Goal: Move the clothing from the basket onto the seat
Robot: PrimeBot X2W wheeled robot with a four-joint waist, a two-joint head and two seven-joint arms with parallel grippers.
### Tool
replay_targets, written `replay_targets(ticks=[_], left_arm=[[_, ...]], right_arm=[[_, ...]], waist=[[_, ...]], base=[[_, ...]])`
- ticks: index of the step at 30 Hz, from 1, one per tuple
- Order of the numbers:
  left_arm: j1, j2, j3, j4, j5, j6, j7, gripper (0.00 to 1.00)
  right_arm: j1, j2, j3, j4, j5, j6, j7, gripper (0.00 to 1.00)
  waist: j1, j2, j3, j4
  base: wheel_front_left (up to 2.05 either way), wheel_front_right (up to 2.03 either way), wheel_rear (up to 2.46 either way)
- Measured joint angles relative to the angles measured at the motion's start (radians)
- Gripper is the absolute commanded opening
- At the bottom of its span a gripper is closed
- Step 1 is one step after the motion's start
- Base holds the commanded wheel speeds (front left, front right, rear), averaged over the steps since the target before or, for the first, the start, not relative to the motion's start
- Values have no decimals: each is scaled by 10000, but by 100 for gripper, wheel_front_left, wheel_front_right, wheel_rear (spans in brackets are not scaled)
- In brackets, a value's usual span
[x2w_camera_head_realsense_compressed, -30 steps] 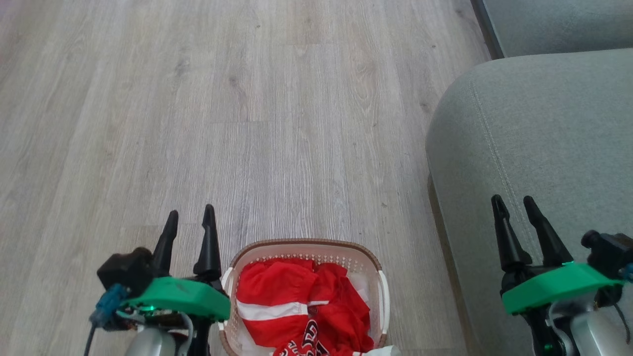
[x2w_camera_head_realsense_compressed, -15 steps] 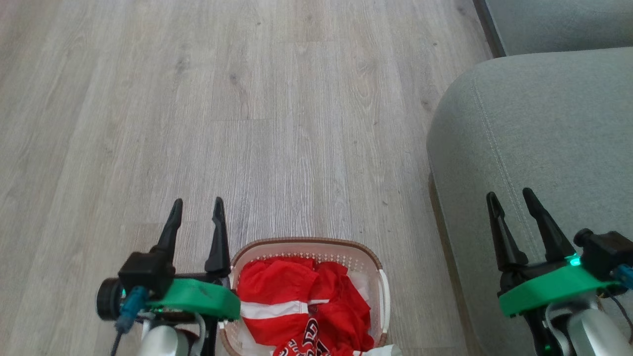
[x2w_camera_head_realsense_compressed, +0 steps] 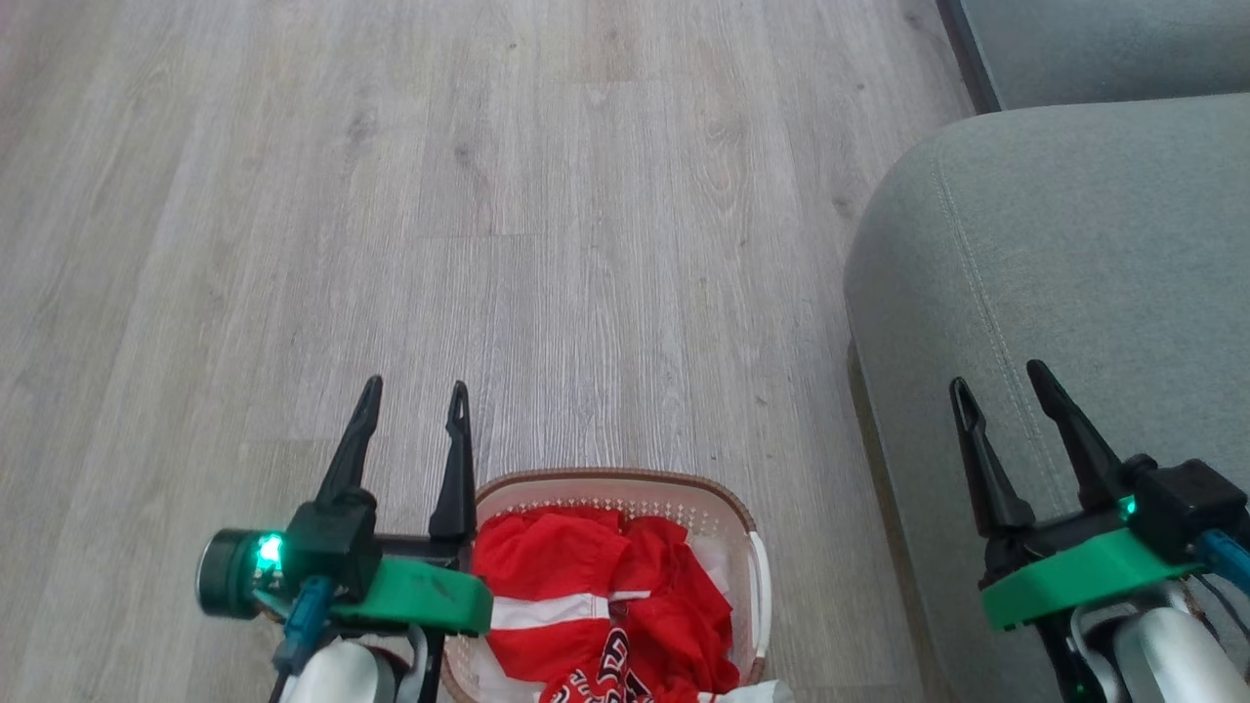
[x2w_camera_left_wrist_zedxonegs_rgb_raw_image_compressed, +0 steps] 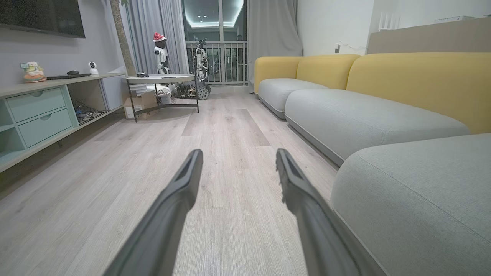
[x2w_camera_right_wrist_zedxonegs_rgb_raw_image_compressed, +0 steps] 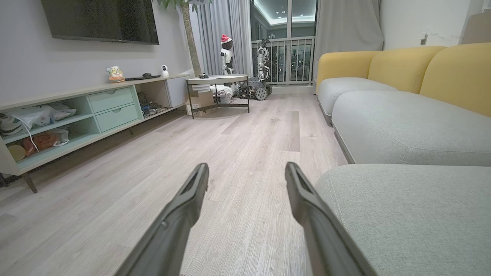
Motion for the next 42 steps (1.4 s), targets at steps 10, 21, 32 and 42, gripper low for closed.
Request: replay_targets(ticks=[10, 21, 32, 42], left_arm=[[0, 8, -17, 0, -2, 25, 0, 100], [-1, 10, 109, 23, -184, -61, -2, 100], [-509, 10, -161, 520, -441, 42, -27, 100], [-1763, 10, -803, 1919, -721, 299, -27, 100]], right_arm=[[0, 0, 0, 4, 0, 0, -10, 100], [-20, -6, -140, -2, 4, 0, -10, 100], [-639, -282, -198, -326, 336, 0, -12, 100], [-1818, -815, -288, -846, 982, 0, -38, 100]], waist=[[0, 0, -29, -16], [0, 0, 80, -226], [0, 0, 854, -602], [0, 0, 2255, -1069]], base=[[0, 0, 0], [0, 0, 0], [0, 0, 0], [0, 0, 0]])
